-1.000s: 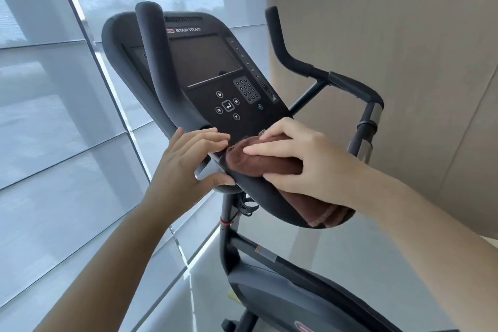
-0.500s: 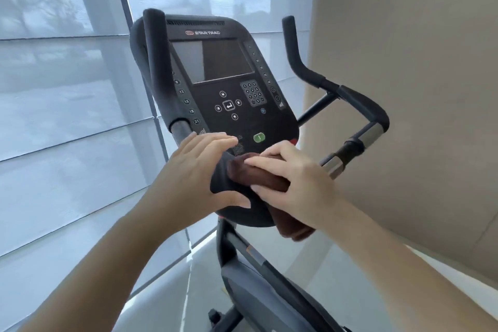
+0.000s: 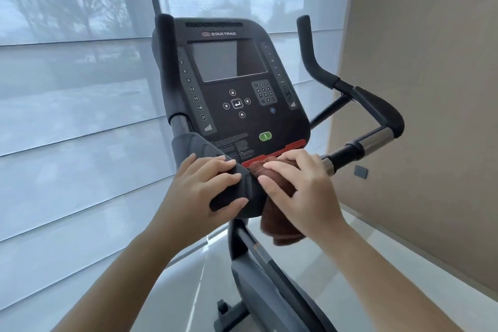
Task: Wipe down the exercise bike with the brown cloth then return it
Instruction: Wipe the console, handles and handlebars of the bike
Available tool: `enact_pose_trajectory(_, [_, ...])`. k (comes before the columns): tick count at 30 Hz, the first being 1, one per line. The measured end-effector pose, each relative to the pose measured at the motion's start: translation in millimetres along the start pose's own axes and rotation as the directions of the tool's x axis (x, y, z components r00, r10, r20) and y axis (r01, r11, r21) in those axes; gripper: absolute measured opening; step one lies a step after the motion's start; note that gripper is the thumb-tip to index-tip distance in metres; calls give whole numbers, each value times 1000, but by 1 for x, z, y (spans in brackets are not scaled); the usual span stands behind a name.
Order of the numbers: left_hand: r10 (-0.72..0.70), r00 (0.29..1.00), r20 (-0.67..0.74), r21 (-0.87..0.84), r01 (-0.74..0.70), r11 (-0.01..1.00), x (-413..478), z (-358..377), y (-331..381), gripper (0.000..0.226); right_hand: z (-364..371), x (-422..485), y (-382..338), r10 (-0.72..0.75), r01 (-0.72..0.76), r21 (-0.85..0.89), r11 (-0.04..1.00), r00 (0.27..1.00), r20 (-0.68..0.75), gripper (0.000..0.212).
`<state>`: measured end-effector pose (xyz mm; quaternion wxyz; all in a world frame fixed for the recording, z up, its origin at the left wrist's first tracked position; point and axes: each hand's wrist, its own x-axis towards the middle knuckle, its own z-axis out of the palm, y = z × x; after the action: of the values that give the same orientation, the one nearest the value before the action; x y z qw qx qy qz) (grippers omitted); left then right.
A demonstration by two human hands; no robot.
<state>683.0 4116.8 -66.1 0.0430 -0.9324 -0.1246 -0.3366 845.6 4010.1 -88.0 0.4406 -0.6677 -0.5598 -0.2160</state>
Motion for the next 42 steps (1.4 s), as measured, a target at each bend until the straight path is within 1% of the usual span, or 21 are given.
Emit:
enact_pose_trajectory(2, [-9, 1000, -29, -7, 9, 1000, -1, 1, 2, 38, -4, 7, 13, -14, 14, -36, 999, 1000, 2, 31])
enact_pose_trajectory(5, [-45, 997, -58, -28, 44, 999, -3, 4, 3, 36, -19, 25, 52, 172, -173, -155, 973, 985, -23, 20])
enact_pose_trajectory(7, [-70, 994, -80, -37, 67, 997, -3, 7, 4, 35, -15, 28, 54, 222, -226, -146, 963, 974, -44, 17])
enact_pose_trajectory(11, [-77, 989, -125, -20, 75, 997, -2, 12, 4, 32, 12, 10, 3, 37, -38, -35, 999, 998, -51, 23])
enact_pose_trajectory(13, [-67, 987, -145, -15, 65, 998, -3, 13, 3, 31, 10, 10, 3, -37, 37, -11, 999, 999, -6, 25])
enact_pose_trajectory(14, [-62, 986, -154, -15, 61, 998, -2, 14, 3, 31, 5, 13, 11, -42, 42, -19, 999, 999, 6, 26])
enact_pose_trajectory(16, [-51, 984, -172, -24, 47, 999, -2, 15, 3, 31, -5, 19, 31, 59, -60, -60, 996, 998, -28, 21])
enact_pose_trajectory(18, [-44, 979, -200, -17, 41, 999, -2, 17, 1, 31, -9, 17, 39, 161, -175, -92, 980, 977, -139, 16])
enact_pose_trajectory(19, [-37, 977, -210, -7, 37, 999, -2, 18, 1, 32, -4, 11, 36, 175, -195, -94, 976, 965, -194, 18])
enact_pose_trajectory(24, [4, 965, -261, 37, 6, 999, -3, 23, -2, 31, 32, -16, -2, 61, -62, 6, 998, 948, -311, 23])
enact_pose_trajectory(26, [26, 962, -273, 50, -13, 999, -3, 25, -3, 31, 31, -18, 3, 99, -112, -11, 994, 916, -388, 24])
enact_pose_trajectory(27, [34, 959, -281, 56, -19, 998, -3, 26, -3, 31, 31, -18, 8, 158, -178, -2, 984, 878, -452, 25])
enact_pose_trajectory(29, [44, 948, -315, 76, -21, 997, -2, 28, -3, 30, 37, -17, 8, 299, -300, 97, 949, 760, -577, 25])
enact_pose_trajectory(30, [48, 941, -335, 85, -20, 996, -2, 29, -3, 30, 43, -17, 6, 338, -318, 146, 937, 710, -618, 24])
enact_pose_trajectory(31, [55, 935, -351, 93, -23, 995, -3, 31, -3, 29, 52, -19, 3, 335, -302, 166, 939, 684, -649, 24])
enact_pose_trajectory(32, [64, 928, -367, 99, -29, 995, -3, 32, -4, 28, 59, -21, 0, 296, -252, 165, 954, 683, -668, 23])
enact_pose_trajectory(34, [81, 917, -390, 109, -41, 993, -2, 35, -4, 28, 64, -25, 4, 184, -123, 138, 983, 727, -662, 22])
enact_pose_trajectory(36, [89, 910, -404, 120, -44, 992, -2, 37, -4, 28, 57, -23, 19, 99, -48, 96, 994, 763, -639, 22])
enact_pose_trajectory(38, [88, 906, -413, 130, -37, 991, -2, 38, -4, 28, 47, -14, 37, 92, -73, 56, 996, 758, -645, 25])
enact_pose_trajectory(40, [85, 901, -426, 141, -26, 990, 0, 39, -3, 28, 45, -6, 45, 129, -121, 60, 991, 715, -687, 27])
enact_pose_trajectory(42, [84, 896, -436, 152, -19, 988, 0, 39, -1, 27, 58, -10, 39, 96, -77, 59, 995, 687, -720, 25])
